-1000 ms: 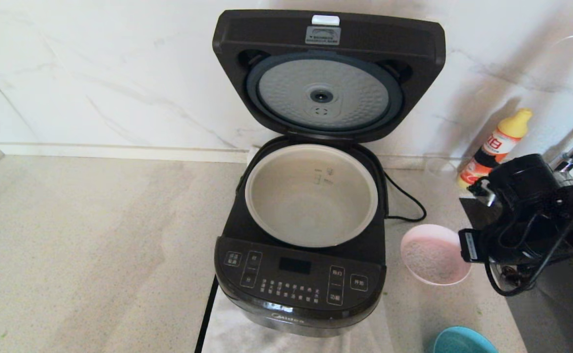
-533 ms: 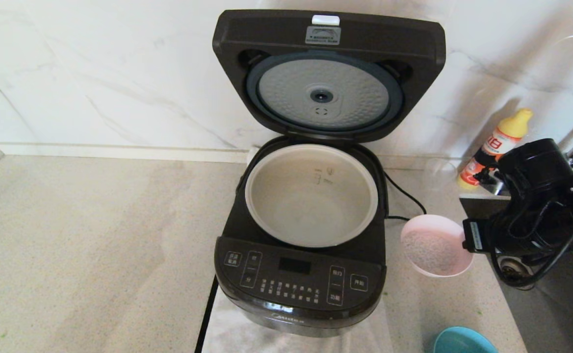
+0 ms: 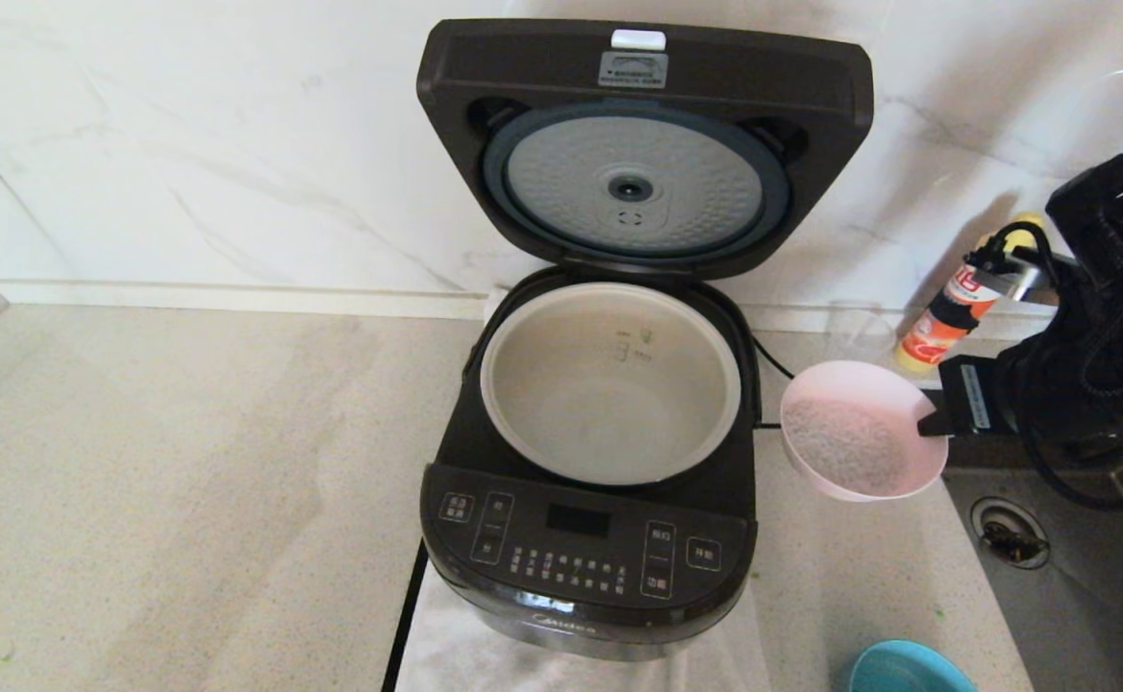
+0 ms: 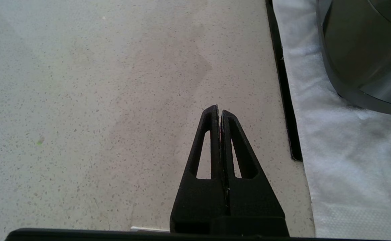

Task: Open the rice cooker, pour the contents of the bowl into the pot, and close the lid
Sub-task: Pour the rice from the bowl into the rice cooker

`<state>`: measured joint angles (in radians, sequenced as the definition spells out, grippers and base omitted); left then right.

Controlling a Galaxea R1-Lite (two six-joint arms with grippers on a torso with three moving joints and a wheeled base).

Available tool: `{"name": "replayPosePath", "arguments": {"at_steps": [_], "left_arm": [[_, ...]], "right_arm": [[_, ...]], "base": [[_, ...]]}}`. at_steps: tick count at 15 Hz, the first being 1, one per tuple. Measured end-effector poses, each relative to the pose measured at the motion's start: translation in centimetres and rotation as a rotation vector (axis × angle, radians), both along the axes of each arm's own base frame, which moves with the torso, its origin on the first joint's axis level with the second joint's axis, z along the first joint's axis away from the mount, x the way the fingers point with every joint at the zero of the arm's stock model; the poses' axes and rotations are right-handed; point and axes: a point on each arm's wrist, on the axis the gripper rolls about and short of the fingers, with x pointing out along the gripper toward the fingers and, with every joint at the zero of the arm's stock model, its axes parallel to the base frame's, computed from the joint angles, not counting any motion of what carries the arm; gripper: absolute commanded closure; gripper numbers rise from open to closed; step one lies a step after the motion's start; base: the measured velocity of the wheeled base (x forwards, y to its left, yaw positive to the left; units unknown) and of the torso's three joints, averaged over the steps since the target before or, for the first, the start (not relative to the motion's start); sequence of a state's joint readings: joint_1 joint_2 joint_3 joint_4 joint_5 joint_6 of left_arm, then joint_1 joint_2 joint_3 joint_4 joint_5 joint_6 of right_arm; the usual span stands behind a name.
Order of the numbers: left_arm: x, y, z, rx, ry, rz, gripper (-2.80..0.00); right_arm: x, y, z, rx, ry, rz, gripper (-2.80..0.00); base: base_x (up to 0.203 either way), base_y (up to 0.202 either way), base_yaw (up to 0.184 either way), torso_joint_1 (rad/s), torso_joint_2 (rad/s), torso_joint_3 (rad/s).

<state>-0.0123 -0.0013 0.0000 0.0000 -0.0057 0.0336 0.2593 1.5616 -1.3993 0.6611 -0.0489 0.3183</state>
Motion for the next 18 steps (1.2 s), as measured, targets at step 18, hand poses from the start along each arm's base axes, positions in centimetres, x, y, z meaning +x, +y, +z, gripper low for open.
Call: {"name": "replayPosePath", "arguments": {"at_steps": [18], "left_arm": [[0.0, 0.0, 0.0, 0.000, 0.000, 0.000, 0.00]], "right_arm": [[-0.5, 5.7, 6.8, 0.056, -0.157, 0.183, 0.00]], "base": [[0.000, 0.000, 0.000, 0.000, 0.00, 0.000]]}}
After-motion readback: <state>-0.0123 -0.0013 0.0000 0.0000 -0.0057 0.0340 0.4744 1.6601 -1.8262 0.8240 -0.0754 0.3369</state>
